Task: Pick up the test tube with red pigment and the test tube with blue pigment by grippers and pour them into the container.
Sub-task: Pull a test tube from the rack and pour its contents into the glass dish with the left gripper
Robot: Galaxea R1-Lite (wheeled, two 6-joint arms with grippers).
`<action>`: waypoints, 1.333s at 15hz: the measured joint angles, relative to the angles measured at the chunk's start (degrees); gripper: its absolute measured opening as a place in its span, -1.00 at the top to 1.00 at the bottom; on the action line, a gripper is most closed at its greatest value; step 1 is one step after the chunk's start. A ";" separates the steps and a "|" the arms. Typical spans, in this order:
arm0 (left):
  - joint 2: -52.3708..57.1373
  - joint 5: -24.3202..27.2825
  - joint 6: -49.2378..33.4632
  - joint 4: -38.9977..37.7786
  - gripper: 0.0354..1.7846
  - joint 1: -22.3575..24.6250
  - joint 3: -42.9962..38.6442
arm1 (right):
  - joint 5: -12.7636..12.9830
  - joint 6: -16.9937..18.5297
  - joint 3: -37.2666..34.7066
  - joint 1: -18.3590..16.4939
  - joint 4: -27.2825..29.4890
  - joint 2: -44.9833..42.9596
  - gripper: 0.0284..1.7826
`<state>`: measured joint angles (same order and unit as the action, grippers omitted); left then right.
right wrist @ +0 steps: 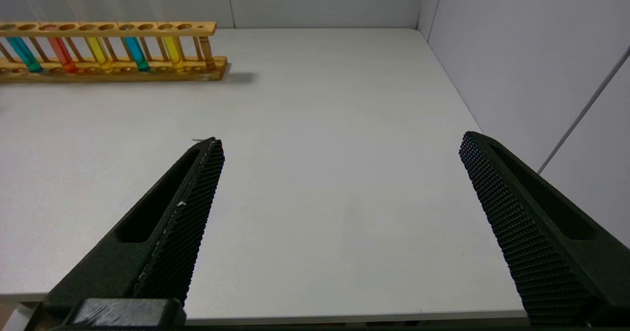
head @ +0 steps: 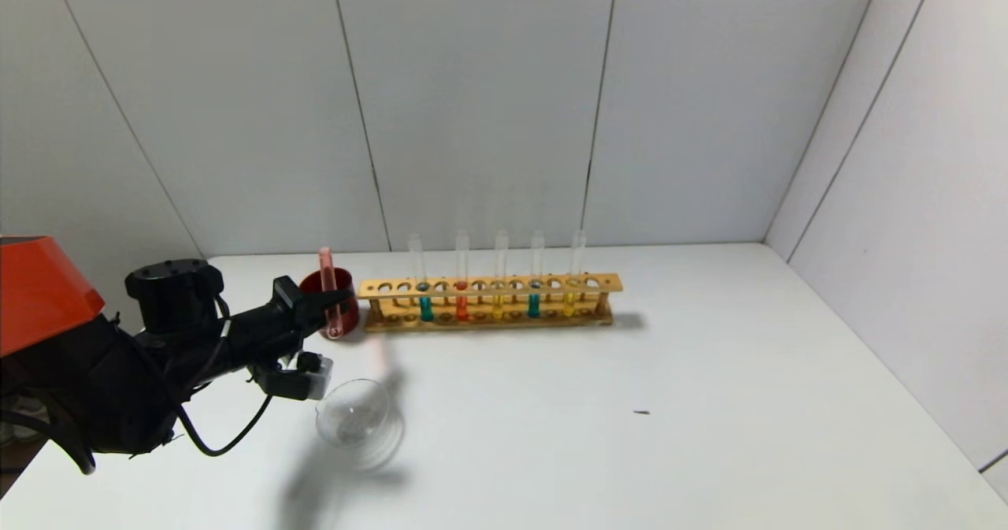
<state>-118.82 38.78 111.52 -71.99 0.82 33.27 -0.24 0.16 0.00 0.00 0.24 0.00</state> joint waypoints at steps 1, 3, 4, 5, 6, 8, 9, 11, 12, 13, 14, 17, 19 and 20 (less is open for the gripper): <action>0.11 -0.17 0.28 -0.10 0.67 -0.02 -0.09 | 0.00 0.00 0.00 0.00 0.02 0.00 -0.96; 0.24 0.00 2.95 -0.59 0.67 -0.02 -0.26 | 0.00 0.00 0.00 0.00 0.02 0.00 -0.96; 0.30 0.09 3.91 -0.59 0.67 0.00 -0.48 | 0.02 -0.02 0.00 0.00 0.02 0.00 -0.96; 0.33 0.06 4.13 -0.63 0.67 0.02 -0.56 | 0.02 0.00 0.00 0.00 0.02 0.00 -0.96; 0.33 0.05 4.17 -0.63 0.67 0.02 -0.61 | 0.00 -0.02 0.00 0.00 0.02 0.00 -0.96; 0.35 0.00 4.24 -1.06 0.67 -0.02 -0.69 | 0.00 0.00 0.00 0.00 0.02 0.00 -0.96; 0.35 -0.06 4.28 -1.48 0.67 -0.02 -0.74 | 0.02 0.00 0.00 0.00 0.02 0.00 -0.96; 0.33 -0.17 4.38 -2.38 0.67 -0.09 -0.85 | 0.02 0.00 0.00 0.00 0.02 0.00 -0.96; 0.38 -0.26 4.85 -3.06 0.67 -0.11 -1.00 | 0.00 0.02 0.00 0.00 0.02 0.00 -0.96; 0.39 -0.17 5.51 -3.73 0.67 -0.11 -1.07 | 0.02 0.00 0.00 0.00 0.02 0.00 -0.96; 0.39 -0.15 5.84 -4.23 0.67 -0.13 -1.16 | 0.00 0.00 0.00 0.00 0.02 0.00 -0.96; 1.05 -0.15 6.73 -5.80 0.67 -0.13 -2.23 | 0.00 0.00 0.00 0.00 0.02 0.00 -0.96; 2.01 -0.02 8.77 -5.90 0.67 -0.35 -3.54 | 0.00 0.00 0.00 0.00 0.02 0.00 -0.96; 2.47 -0.06 9.20 -6.12 0.67 -0.63 -4.00 | 0.02 0.00 0.00 0.00 0.02 0.00 -0.96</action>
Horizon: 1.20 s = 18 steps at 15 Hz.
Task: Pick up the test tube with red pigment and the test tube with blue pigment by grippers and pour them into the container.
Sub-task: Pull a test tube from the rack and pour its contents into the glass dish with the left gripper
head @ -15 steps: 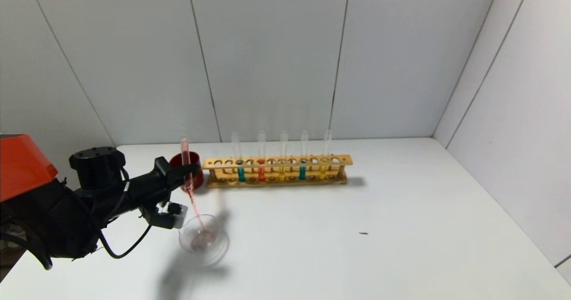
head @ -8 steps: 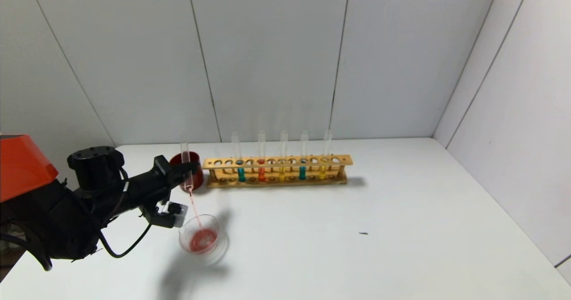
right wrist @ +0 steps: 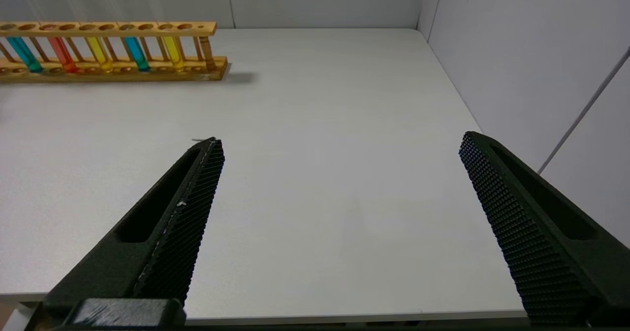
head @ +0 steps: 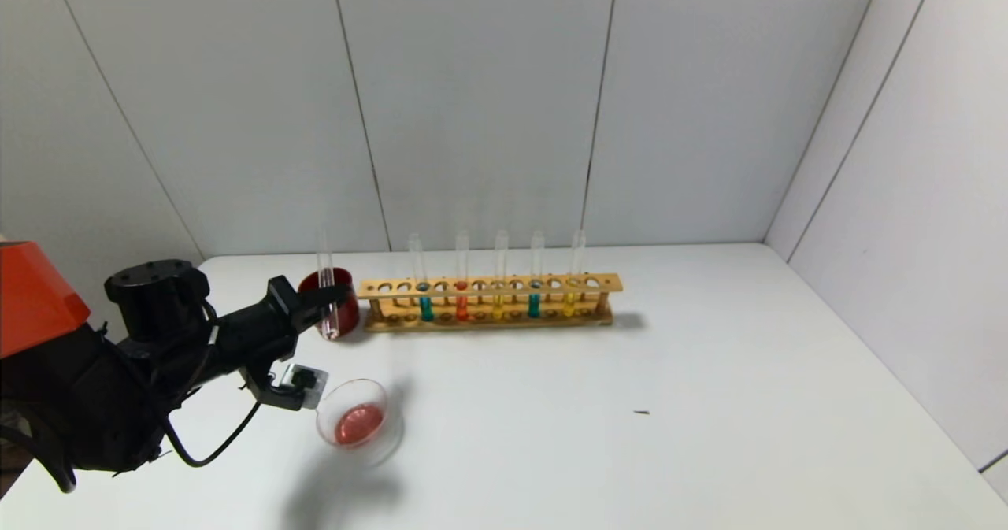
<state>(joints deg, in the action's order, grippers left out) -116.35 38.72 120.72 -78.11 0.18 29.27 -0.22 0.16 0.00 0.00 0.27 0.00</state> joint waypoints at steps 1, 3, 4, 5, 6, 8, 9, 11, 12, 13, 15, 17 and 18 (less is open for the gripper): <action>0.39 -0.07 0.61 -0.94 0.67 -0.13 -0.22 | -0.02 0.02 0.00 0.00 0.00 0.00 -0.96; 1.02 -0.40 3.23 -4.19 0.67 -0.18 -0.69 | 0.00 0.00 0.00 0.00 0.00 0.00 -0.96; 1.22 -0.46 3.89 -5.19 0.67 -0.28 -1.07 | 0.00 0.00 0.00 0.00 0.00 0.00 -0.96; 1.44 -0.44 4.72 -6.16 0.67 -0.43 -1.30 | -0.02 0.00 0.00 0.00 0.00 0.00 -0.96; 1.61 -0.44 5.29 -6.95 0.67 -0.48 -1.57 | -0.02 0.00 0.00 0.00 -0.02 0.00 -0.96; 1.90 -0.44 6.10 -8.14 0.67 -0.54 -2.45 | -0.02 0.00 0.00 0.00 -0.02 0.00 -0.96; 1.99 -0.41 7.01 -8.44 0.67 -0.65 -2.71 | -0.02 0.02 0.00 0.00 0.00 0.00 -0.96; 2.18 -0.29 8.33 -9.05 0.67 -1.06 -2.89 | -0.02 0.02 0.00 0.00 0.00 0.00 -0.96; 2.34 -0.35 9.57 -9.05 0.67 -1.15 -2.89 | 0.00 0.02 0.00 0.00 0.00 0.00 -0.96; 2.68 -0.57 11.23 -9.05 0.67 -1.22 -2.89 | -0.02 0.02 0.00 0.00 0.00 0.00 -0.96; 3.56 -0.62 13.54 -9.07 0.67 -1.22 -2.99 | -0.02 0.00 0.00 0.00 -0.02 0.00 -0.96; 4.17 -0.62 13.59 -9.07 0.67 -1.23 -3.17 | -0.02 0.00 0.00 0.00 0.00 0.00 -0.96; 4.39 -0.72 13.54 -9.07 0.67 -1.23 -3.36 | 0.00 0.00 0.00 0.00 0.00 0.00 -0.96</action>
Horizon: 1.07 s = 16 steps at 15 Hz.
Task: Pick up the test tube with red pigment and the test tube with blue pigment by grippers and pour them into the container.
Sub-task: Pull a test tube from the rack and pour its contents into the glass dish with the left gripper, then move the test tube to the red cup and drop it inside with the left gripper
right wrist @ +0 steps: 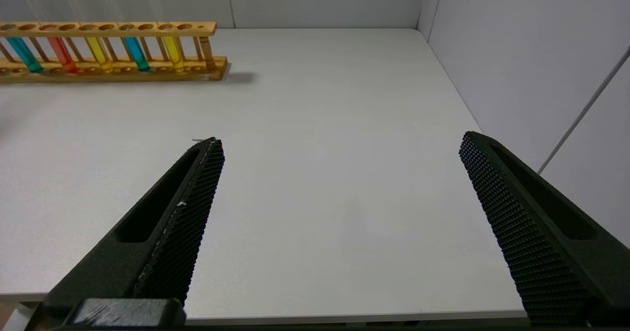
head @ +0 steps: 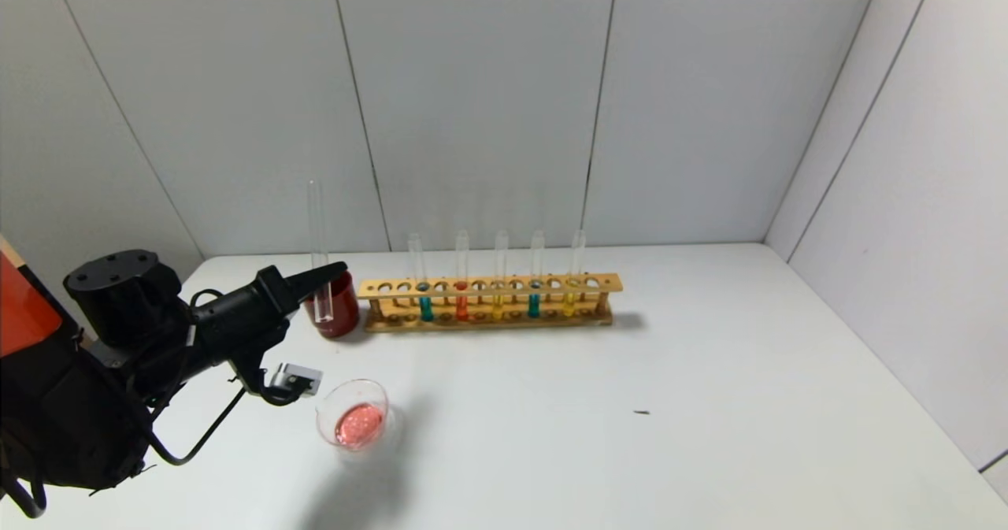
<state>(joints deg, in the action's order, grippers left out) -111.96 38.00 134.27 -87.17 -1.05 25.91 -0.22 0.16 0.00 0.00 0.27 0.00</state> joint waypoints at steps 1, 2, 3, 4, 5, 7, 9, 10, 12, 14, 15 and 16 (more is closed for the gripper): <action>0.11 -0.05 -0.12 0.00 0.67 0.00 -0.11 | -0.02 0.02 0.00 0.00 0.00 0.00 -0.96; 0.11 -0.43 -0.78 0.00 0.67 0.00 -0.09 | 0.00 0.02 0.00 0.00 0.00 0.00 -0.96; 0.13 -1.65 -2.16 0.00 0.67 0.00 -0.06 | 0.00 -0.02 0.00 0.00 -0.02 0.00 -0.96; 0.22 -3.66 -4.58 0.02 0.67 -0.02 -0.06 | 0.00 0.00 0.00 0.00 -0.02 0.00 -0.96; 0.50 -6.67 -8.63 0.05 0.67 -0.16 0.17 | -0.02 0.00 0.00 0.00 0.00 0.00 -0.96; 1.65 -15.46 -19.36 0.05 0.67 -1.32 1.18 | -0.02 0.00 0.00 0.00 0.00 0.00 -0.96; 3.58 -28.79 -32.98 1.93 0.67 -4.85 5.32 | -0.02 0.02 0.00 0.00 0.00 0.00 -0.96; 4.82 -35.47 -39.84 4.77 0.67 -6.56 8.66 | -0.02 0.02 0.00 0.00 -0.02 0.00 -0.96; 7.30 -47.40 -54.64 14.87 0.67 -8.66 15.65 | -0.02 0.00 0.00 0.00 -0.02 0.00 -0.96; 8.96 -53.61 -70.57 26.08 0.67 -9.62 23.26 | -0.02 0.02 0.00 0.00 0.00 0.00 -0.96; 9.48 -54.50 -78.35 31.04 0.67 -9.81 27.10 | 0.00 0.02 0.00 0.00 -0.02 0.00 -0.96; 9.86 -54.78 -86.09 35.46 0.67 -9.89 30.14 | -0.02 0.00 0.00 0.00 0.00 0.00 -0.96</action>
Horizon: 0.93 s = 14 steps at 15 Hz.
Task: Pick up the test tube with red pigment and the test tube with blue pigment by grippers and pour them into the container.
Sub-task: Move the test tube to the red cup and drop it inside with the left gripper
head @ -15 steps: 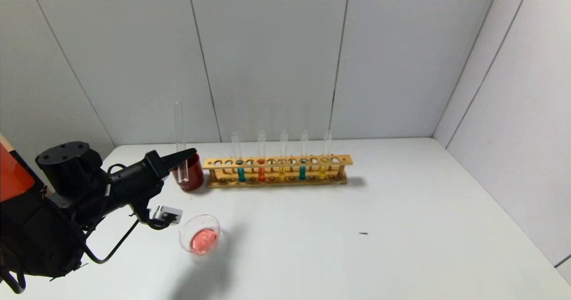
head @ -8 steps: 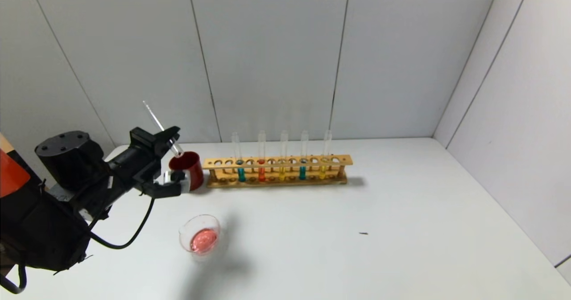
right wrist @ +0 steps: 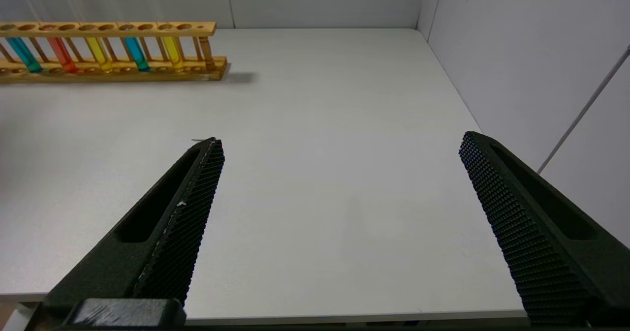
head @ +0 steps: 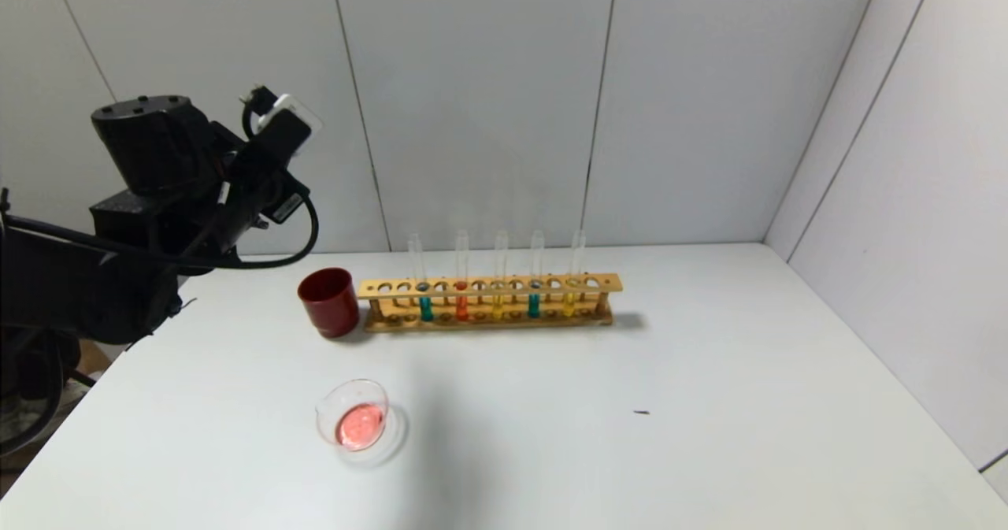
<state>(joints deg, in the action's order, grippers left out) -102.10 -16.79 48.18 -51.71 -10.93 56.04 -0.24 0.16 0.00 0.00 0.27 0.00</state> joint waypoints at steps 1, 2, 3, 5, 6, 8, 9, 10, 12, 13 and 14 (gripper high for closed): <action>0.15 0.06 -8.18 3.71 0.67 -0.06 2.23 | 0.00 0.00 0.00 0.00 -0.02 0.00 -0.96; -0.02 0.52 -15.38 6.02 0.67 -0.11 3.52 | 0.02 0.00 0.00 0.00 0.00 0.00 -0.96; -0.49 1.38 -21.75 7.53 0.67 -0.11 4.21 | 0.00 0.00 0.00 0.00 -0.02 0.00 -0.96; -1.51 3.51 -30.49 10.23 0.67 -0.09 4.40 | 0.00 0.02 0.00 0.00 0.00 0.00 -0.96; -1.84 4.17 -32.26 11.97 0.67 -0.09 4.49 | 0.00 0.02 0.00 0.00 0.00 0.00 -0.96; -2.17 6.77 -36.58 16.08 0.67 -0.17 4.64 | 0.00 0.00 0.00 0.00 0.00 0.00 -0.96; -2.34 8.35 -39.03 17.70 0.67 -0.17 4.64 | 0.00 0.00 0.00 0.00 0.00 0.00 -0.96; -2.72 9.07 -40.72 18.51 0.67 -0.17 4.44 | 0.02 0.02 0.00 0.00 -0.02 0.00 -0.96; -3.72 9.29 -41.13 18.37 0.67 -0.15 3.91 | 0.02 0.02 0.00 0.00 0.00 0.00 -0.96; -4.38 9.29 -41.16 18.26 0.67 -0.15 3.77 | 0.00 0.00 0.00 0.00 0.00 0.00 -0.96; -5.07 9.30 -41.20 18.15 0.67 -0.13 3.66 | 0.02 0.00 0.00 0.00 -0.02 0.00 -0.96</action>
<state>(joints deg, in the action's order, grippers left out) -107.17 -7.49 6.97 -33.56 -11.07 59.70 -0.22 0.16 0.00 0.00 0.24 0.00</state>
